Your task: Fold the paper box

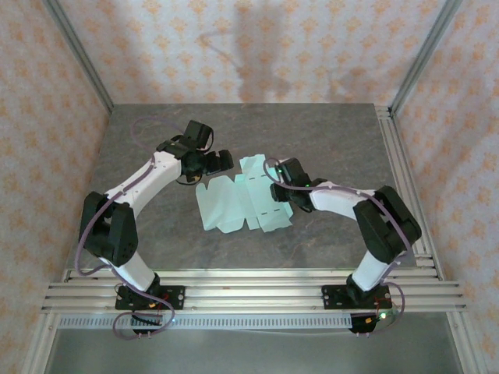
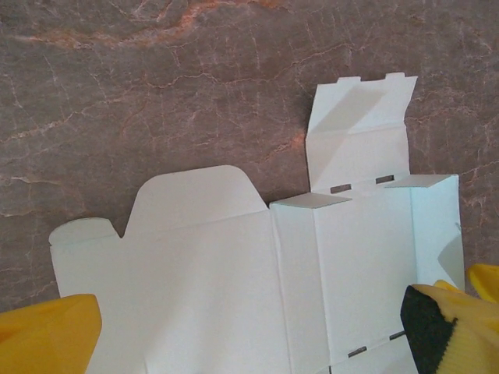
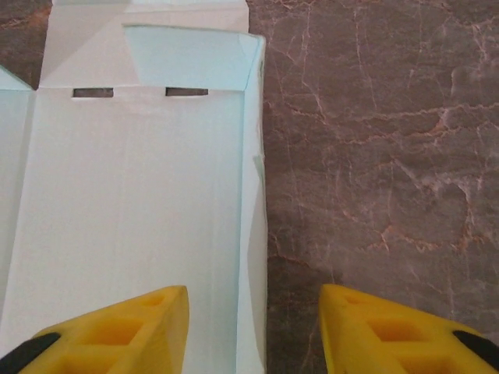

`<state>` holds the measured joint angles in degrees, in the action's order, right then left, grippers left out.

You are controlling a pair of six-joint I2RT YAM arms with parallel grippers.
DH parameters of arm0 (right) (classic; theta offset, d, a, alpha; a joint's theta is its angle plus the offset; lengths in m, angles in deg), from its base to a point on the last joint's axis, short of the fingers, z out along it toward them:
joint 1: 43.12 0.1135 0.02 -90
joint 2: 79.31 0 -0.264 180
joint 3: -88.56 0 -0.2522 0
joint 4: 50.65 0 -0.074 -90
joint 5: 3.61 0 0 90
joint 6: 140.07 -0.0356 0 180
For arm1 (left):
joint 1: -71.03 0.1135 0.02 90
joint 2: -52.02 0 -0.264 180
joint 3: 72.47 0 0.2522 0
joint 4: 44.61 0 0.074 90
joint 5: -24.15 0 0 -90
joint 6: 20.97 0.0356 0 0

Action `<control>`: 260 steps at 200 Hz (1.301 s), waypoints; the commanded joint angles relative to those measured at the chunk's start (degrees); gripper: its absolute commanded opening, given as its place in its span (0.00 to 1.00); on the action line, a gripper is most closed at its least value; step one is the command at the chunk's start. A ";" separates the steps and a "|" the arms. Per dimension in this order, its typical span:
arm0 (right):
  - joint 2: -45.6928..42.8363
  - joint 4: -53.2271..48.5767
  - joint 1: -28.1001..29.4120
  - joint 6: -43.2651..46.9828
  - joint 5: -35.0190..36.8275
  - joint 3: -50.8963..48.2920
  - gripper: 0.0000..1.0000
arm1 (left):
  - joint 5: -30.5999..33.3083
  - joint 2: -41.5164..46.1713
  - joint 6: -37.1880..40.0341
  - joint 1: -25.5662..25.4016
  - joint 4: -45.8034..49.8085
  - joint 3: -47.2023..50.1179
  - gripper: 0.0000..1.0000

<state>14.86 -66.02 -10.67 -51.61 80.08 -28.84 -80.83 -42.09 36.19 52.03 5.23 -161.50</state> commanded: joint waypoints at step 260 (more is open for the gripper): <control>-1.60 5.54 -1.05 -1.28 -5.30 -5.60 0.14 | -15.70 -20.50 -8.04 -10.43 -7.64 -14.55 0.64</control>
<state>13.28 -61.76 -11.46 -53.66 75.80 -34.20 -95.50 -60.34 29.67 41.87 -2.03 -173.52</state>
